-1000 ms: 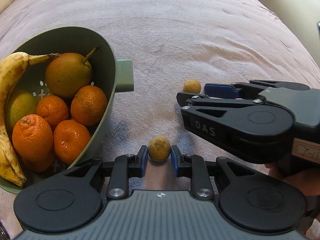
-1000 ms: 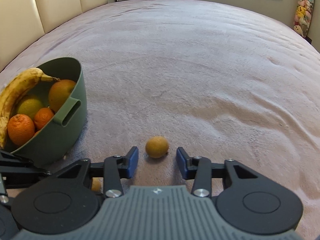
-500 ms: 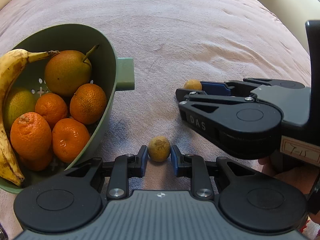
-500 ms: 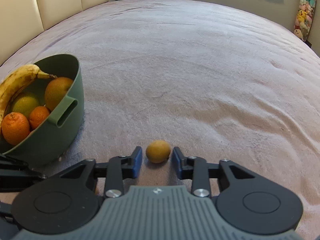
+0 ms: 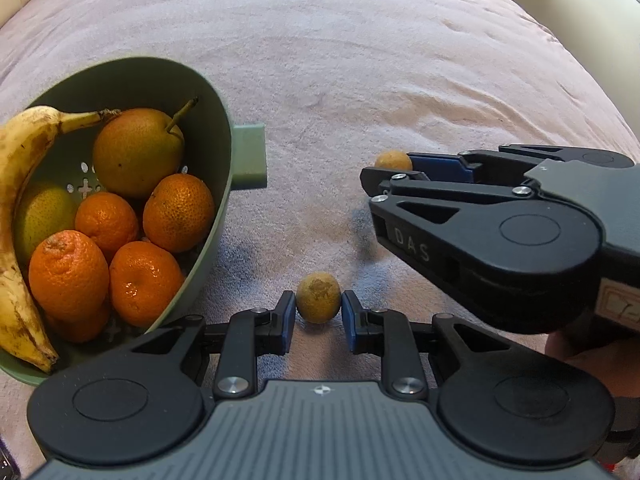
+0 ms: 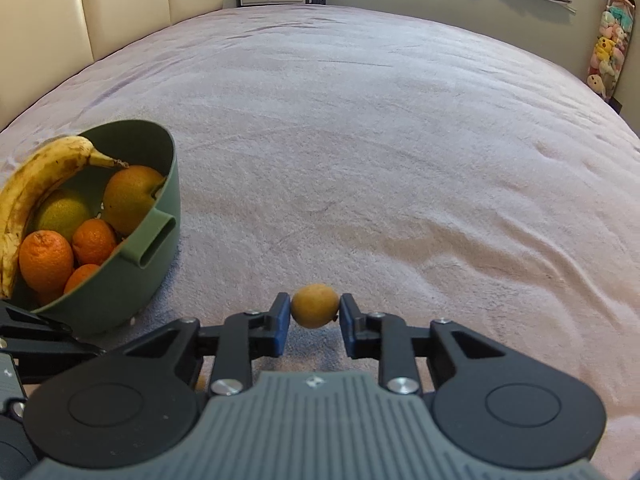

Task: Organize fruits
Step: 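Carry both longans over the green colander with both tools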

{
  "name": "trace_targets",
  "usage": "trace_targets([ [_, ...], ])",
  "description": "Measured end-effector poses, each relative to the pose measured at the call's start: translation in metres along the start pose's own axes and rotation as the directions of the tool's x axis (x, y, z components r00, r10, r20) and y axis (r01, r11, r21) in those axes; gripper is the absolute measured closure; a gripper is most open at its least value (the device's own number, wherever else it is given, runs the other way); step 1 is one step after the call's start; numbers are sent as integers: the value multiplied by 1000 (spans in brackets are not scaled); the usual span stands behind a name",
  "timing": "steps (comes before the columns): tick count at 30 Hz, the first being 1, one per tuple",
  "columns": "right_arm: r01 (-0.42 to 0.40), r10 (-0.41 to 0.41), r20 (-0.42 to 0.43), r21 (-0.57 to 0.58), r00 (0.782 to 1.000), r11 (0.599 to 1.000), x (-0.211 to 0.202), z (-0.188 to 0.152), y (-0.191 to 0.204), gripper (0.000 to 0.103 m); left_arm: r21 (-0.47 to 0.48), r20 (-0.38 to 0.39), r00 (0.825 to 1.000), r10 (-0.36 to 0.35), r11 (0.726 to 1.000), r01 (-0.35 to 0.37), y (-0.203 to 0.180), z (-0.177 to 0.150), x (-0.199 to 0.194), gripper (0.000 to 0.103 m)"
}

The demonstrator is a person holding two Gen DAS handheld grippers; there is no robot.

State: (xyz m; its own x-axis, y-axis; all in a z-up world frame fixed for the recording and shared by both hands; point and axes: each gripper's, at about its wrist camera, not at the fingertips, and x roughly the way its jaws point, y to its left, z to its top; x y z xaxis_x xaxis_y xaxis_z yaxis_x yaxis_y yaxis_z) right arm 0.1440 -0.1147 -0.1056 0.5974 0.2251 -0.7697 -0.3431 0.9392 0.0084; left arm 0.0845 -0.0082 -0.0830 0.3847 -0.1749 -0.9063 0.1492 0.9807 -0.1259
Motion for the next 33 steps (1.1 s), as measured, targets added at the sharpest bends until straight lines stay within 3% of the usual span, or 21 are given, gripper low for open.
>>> trace_targets([
  [17, 62, -60, 86, -27, 995, 998, -67, 10, 8, 80, 47, 128, 991, -30, 999, 24, -9, -1, -63, 76],
  [27, 48, -41, 165, -34, 985, 998, -107, 22, 23, 80, 3, 255, 966, 45, 999, -48, 16, -4, -109, 76],
  [33, 22, -10, 183, -64, 983, 998, -118, 30, 40, 80, -82, 301, 949, 91, 994, -70, 44, 3, -127, 76],
])
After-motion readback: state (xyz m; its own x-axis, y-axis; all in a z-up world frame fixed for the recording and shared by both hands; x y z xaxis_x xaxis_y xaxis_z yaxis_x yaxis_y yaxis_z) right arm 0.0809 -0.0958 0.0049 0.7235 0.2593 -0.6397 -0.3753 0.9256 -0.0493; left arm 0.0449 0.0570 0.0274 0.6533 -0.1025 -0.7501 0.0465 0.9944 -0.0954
